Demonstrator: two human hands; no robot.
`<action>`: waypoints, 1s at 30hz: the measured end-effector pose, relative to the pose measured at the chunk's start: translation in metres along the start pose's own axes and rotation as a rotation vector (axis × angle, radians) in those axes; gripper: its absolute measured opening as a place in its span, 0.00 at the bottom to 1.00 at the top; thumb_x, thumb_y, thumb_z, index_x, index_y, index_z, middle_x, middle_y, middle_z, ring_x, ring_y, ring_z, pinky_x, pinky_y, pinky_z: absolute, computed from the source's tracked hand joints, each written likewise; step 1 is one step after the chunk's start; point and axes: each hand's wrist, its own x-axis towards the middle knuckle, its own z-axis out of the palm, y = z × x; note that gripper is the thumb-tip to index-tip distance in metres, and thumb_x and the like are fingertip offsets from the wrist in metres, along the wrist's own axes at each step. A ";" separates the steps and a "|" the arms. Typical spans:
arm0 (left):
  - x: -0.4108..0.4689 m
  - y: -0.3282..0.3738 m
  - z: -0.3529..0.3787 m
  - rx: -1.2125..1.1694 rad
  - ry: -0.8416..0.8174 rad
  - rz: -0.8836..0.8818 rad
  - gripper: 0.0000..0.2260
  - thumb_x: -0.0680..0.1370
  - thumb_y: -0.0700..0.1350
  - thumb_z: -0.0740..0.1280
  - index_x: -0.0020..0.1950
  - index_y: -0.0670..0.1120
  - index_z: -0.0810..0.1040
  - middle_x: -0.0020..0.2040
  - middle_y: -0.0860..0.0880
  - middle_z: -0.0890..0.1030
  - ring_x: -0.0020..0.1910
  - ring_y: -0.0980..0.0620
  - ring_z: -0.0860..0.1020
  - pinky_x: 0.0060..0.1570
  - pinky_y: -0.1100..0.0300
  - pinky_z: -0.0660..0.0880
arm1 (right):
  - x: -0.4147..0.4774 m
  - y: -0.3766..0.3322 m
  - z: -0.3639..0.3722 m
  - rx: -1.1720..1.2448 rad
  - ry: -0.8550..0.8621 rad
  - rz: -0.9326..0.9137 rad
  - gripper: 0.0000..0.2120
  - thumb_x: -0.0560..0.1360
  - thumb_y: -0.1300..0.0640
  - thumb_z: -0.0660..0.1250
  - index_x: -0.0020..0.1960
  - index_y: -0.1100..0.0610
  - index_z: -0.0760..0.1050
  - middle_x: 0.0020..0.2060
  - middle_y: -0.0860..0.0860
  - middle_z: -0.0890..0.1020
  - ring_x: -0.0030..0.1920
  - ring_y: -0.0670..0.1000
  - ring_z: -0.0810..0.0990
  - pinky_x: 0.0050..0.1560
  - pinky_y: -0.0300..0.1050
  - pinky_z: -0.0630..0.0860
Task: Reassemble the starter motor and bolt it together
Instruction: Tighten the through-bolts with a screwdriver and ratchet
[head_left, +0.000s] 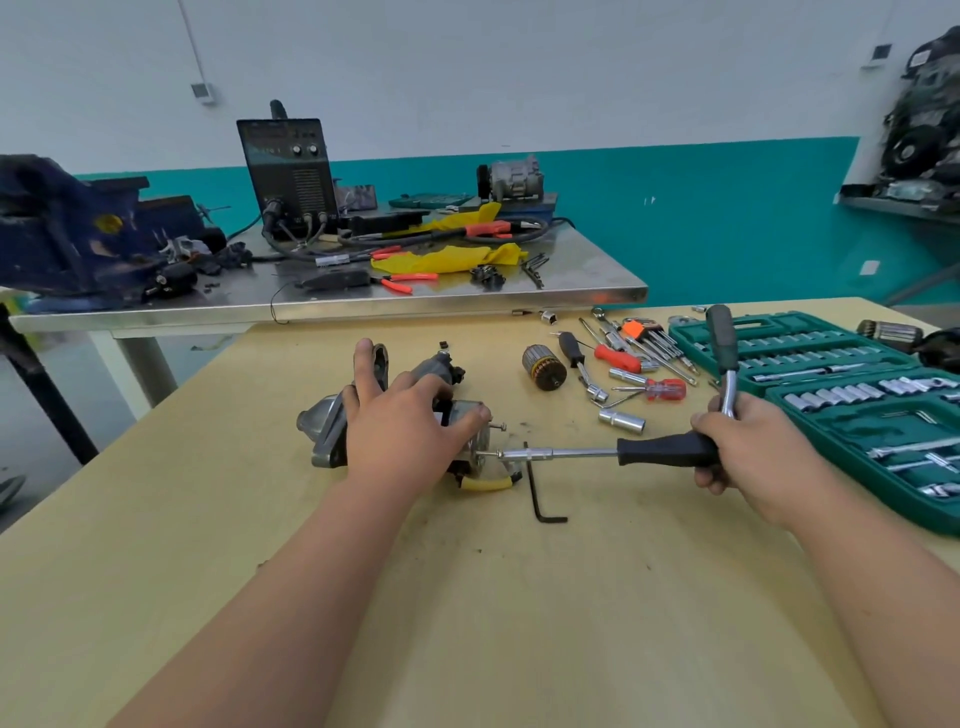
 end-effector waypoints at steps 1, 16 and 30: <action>0.000 0.000 0.001 0.005 0.006 0.000 0.29 0.72 0.72 0.56 0.60 0.55 0.78 0.63 0.52 0.78 0.78 0.46 0.37 0.73 0.42 0.51 | -0.001 0.001 0.001 -0.003 -0.001 0.000 0.06 0.78 0.62 0.63 0.43 0.57 0.67 0.27 0.57 0.78 0.22 0.56 0.77 0.22 0.43 0.71; -0.003 -0.001 0.007 0.000 0.064 -0.024 0.30 0.70 0.74 0.54 0.59 0.55 0.78 0.61 0.52 0.80 0.78 0.47 0.37 0.73 0.42 0.53 | -0.004 0.011 -0.003 0.045 0.033 0.009 0.06 0.77 0.62 0.62 0.43 0.57 0.67 0.29 0.57 0.79 0.22 0.56 0.77 0.21 0.44 0.72; -0.009 0.004 0.012 -0.071 0.089 0.013 0.20 0.76 0.67 0.60 0.62 0.60 0.77 0.70 0.52 0.71 0.77 0.41 0.35 0.74 0.36 0.46 | -0.011 0.020 -0.005 0.212 -0.101 0.171 0.06 0.80 0.60 0.61 0.45 0.58 0.66 0.27 0.57 0.79 0.22 0.54 0.77 0.21 0.43 0.73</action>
